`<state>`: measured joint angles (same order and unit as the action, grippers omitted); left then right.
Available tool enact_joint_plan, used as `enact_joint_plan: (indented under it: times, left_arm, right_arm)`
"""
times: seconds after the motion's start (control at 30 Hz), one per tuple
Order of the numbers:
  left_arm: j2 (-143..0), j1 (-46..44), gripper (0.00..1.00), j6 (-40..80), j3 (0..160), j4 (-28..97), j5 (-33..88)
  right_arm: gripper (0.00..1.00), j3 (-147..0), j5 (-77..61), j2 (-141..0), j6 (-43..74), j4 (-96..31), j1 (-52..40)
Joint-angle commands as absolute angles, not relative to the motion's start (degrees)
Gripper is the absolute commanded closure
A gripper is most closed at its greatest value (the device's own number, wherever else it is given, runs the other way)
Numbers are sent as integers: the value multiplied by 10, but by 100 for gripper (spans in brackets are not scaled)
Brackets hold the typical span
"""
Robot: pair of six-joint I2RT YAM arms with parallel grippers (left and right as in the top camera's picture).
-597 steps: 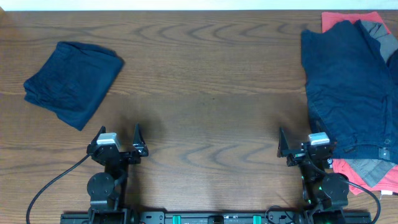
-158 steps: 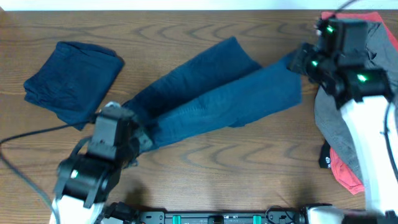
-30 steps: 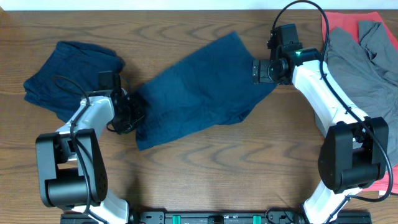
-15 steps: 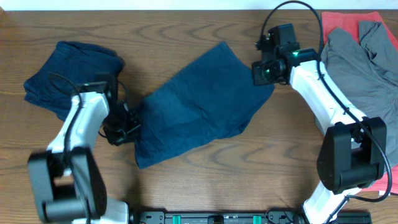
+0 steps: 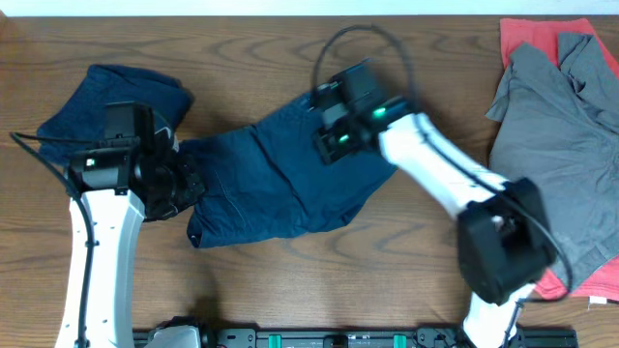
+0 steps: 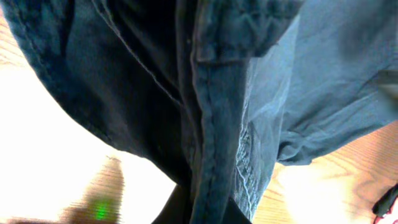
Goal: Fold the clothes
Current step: 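Fold the right side of the shorts toward the left gripper with the right gripper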
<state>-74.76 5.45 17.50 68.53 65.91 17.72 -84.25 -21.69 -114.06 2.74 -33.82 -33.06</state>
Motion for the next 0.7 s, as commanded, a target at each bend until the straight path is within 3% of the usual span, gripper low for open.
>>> enact_joint_plan:
  times: [0.0,0.37,0.67]
  left_arm:
    - [-743,55,94,163,714,660,199]
    - [-743,55,94,182,774,648,215]
    - [-760,54,94,183,771,681,215]
  right_arm:
    - [99,-832,-241,-1195,59,-321,-383]
    - [99,-832,-251,-1266,77,-269,-517]
    - [99,-845,-145,-1178,120,-328,-462]
